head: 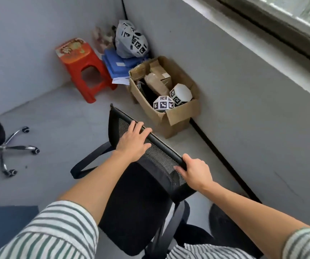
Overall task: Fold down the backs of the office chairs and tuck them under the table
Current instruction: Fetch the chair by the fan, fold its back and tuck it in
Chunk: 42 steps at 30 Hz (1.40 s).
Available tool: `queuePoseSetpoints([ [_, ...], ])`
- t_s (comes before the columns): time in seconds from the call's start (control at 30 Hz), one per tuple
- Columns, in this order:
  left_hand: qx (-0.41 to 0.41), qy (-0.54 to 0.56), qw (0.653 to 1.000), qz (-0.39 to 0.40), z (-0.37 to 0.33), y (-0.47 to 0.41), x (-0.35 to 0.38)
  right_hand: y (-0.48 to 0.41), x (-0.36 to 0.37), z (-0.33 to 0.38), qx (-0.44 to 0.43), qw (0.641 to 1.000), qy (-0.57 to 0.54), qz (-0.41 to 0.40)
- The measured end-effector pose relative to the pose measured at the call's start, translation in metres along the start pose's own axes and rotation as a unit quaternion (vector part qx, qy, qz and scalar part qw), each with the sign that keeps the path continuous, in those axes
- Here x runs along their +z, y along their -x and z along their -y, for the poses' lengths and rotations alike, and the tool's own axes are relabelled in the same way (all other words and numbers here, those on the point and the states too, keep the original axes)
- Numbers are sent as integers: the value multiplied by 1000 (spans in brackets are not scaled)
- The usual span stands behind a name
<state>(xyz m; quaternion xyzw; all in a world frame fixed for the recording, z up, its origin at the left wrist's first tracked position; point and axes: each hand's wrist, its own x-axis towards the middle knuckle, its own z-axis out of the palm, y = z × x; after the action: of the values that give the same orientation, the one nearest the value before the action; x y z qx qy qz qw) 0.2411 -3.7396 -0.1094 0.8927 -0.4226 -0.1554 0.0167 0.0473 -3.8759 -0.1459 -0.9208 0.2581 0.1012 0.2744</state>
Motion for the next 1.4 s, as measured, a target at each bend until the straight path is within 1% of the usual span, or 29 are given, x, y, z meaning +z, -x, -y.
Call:
queuePoseSetpoints([
  [0.2,-84,62,994,21,55,54,2,5,34,63,-43,999,13,7],
  [0.37,-123,84,989,2,103,104,13,24,75,119,-55,998,6,14],
  [0.53,-165,101,981,-24,149,164,28,44,115,172,-93,994,21,48],
  [0.6,-189,109,976,-28,168,189,32,48,127,190,-119,989,29,87],
  [0.67,-209,120,970,-26,186,212,35,49,136,204,-146,977,22,154],
  [0.73,-228,146,962,-31,199,230,37,47,142,215,-175,954,-5,242],
  [0.8,-254,186,948,-54,207,246,39,40,145,223,-203,923,-43,323],
  [0.83,-275,211,935,-76,209,252,40,33,144,227,-211,908,-57,357],
  [0.87,-305,241,915,-106,208,257,41,23,143,231,-215,896,-65,383],
  [0.9,-346,281,884,-140,206,261,42,8,142,235,-218,888,-67,399],
  [0.97,-444,367,794,-195,197,260,45,-32,138,243,-222,890,-48,395],
  [1.0,-488,402,748,-203,191,256,49,-56,133,250,-228,895,-27,381],
  [1.07,-552,448,676,-193,177,246,59,-104,119,272,-258,897,22,358],
  [1.13,-597,460,630,-187,164,239,68,-140,104,303,-310,887,77,332],
  [1.17,-613,457,616,-189,160,238,70,-155,99,321,-343,879,103,315],
  [1.2,-624,451,610,-189,157,238,70,-166,97,339,-378,868,125,297],
  [1.27,-636,435,611,-182,152,238,68,-180,101,376,-465,834,146,258],
  [1.3,-639,430,612,-179,147,238,68,-182,105,393,-518,806,152,242],
  [1.33,-642,428,611,-176,142,239,68,-182,111,409,-571,771,162,230],
  [1.4,-644,431,609,-168,129,242,69,-173,125,439,-671,683,196,210],
])
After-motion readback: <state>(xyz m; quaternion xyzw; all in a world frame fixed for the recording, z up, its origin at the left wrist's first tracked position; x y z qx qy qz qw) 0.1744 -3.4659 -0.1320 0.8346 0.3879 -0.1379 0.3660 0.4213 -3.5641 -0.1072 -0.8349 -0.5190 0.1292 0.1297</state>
